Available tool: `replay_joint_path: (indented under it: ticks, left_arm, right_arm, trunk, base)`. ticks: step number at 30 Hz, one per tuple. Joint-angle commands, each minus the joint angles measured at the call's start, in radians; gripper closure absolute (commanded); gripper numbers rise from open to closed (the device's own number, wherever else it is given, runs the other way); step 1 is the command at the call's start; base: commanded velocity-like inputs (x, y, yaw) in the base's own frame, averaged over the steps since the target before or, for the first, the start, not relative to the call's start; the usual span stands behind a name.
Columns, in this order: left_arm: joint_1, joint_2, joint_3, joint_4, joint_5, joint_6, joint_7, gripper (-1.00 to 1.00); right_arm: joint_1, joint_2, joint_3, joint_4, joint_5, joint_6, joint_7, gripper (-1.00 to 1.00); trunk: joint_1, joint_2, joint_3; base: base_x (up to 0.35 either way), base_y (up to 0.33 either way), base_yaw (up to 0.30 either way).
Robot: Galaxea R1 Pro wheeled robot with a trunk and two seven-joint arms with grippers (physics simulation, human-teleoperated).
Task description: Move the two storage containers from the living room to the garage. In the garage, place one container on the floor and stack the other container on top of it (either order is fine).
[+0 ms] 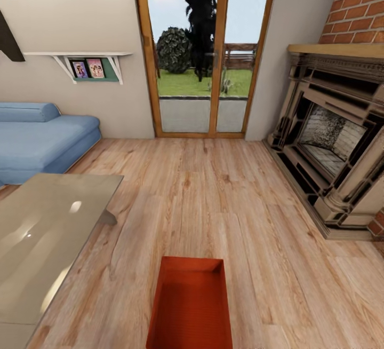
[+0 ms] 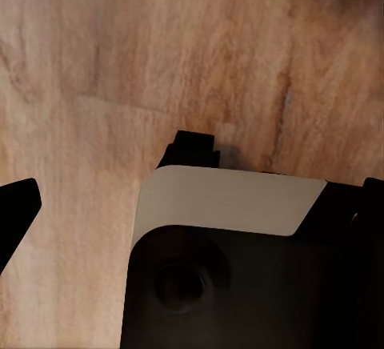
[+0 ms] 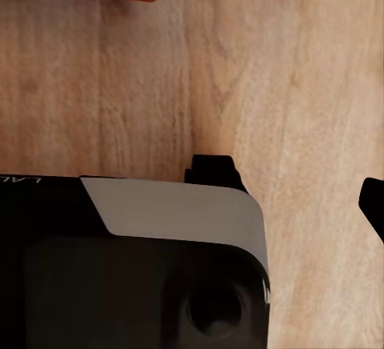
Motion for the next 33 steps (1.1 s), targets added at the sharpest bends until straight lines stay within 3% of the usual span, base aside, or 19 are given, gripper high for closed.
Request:
replay_joint_path:
  ticks: [1,23,33]
  left_arm:
    - [0.0,0.0,0.0,-0.001,0.01,0.003,0.002,-1.0]
    - [0.0,0.0,0.0,-0.001,0.01,0.003,0.002,-1.0]
    - [0.0,0.0,0.0,-0.001,0.011,0.004,0.002,-1.0]
  right_arm:
    - [-0.001,0.001,0.008,0.003,-0.008,-0.005,-0.001,-1.0]
    - [-0.001,0.0,0.008,0.003,-0.008,-0.005,-0.001,-1.0]
    - [-0.001,0.0,0.008,0.003,-0.008,-0.005,-0.001,-1.0]
  trunk:
    - [0.0,0.0,-0.001]
    - [0.0,0.0,-0.001]
    - [0.0,0.0,-0.001]
  base:
    - [0.0,0.0,-0.049]
    - [0.002,0.0,-0.062]
    - [0.195,0.086,-0.003]
